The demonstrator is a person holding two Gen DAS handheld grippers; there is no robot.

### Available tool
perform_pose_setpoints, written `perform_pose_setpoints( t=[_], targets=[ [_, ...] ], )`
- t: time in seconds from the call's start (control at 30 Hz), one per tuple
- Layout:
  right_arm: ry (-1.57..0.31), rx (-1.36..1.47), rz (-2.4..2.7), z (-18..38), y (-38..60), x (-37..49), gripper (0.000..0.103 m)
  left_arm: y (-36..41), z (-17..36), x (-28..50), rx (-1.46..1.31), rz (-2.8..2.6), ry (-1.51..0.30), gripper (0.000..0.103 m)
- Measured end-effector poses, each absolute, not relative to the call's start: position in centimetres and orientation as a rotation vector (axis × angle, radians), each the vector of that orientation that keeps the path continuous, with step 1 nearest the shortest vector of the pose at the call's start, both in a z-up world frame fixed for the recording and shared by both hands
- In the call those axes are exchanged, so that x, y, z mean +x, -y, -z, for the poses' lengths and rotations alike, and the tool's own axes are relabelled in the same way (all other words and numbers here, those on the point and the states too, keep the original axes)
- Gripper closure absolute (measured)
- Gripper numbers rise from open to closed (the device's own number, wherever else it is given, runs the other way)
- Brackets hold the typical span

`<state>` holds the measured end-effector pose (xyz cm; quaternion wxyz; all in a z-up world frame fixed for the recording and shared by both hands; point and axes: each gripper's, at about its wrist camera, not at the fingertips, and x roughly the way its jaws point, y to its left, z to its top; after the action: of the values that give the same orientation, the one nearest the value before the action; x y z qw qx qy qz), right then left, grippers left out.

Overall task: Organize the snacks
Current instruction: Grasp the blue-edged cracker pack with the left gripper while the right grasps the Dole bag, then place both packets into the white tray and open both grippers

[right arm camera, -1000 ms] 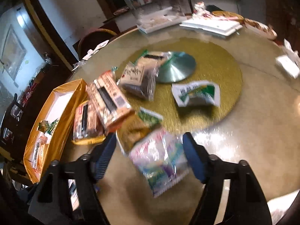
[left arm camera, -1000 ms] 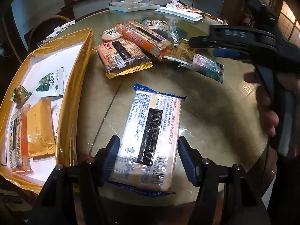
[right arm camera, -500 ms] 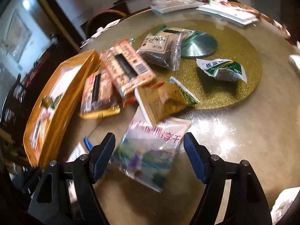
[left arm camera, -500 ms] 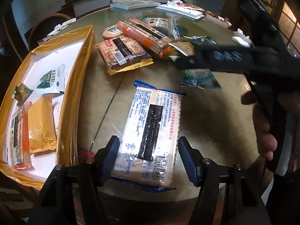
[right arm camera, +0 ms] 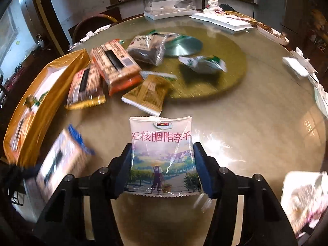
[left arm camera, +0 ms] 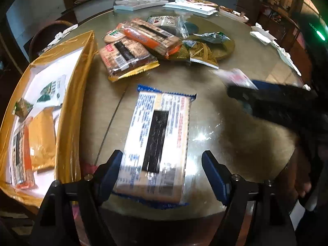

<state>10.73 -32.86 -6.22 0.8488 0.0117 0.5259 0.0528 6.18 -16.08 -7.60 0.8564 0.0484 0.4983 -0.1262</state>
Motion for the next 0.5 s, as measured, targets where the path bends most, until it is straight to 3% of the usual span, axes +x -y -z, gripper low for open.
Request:
perform_pose_setpoints(
  t=[0.1, 0.17, 0.5],
  targets=[
    [-1.095, 0.035, -0.115, 6.0, 33.1, 8.7, 0.045, 16.0, 7.6, 6.5, 0.088, 0.249, -1.033, 0.028],
    [-1.095, 0.108, -0.16, 5.7, 33.4, 7.8, 0.045, 16.0, 7.3, 6.2, 0.086, 0.242, -1.025, 0.046],
    [-1.096, 0.21, -0.232, 5.8, 31.9, 6.8, 0.05, 12.8, 5.9, 4.6, -0.156, 0.332, -1.003, 0.048]
  ],
)
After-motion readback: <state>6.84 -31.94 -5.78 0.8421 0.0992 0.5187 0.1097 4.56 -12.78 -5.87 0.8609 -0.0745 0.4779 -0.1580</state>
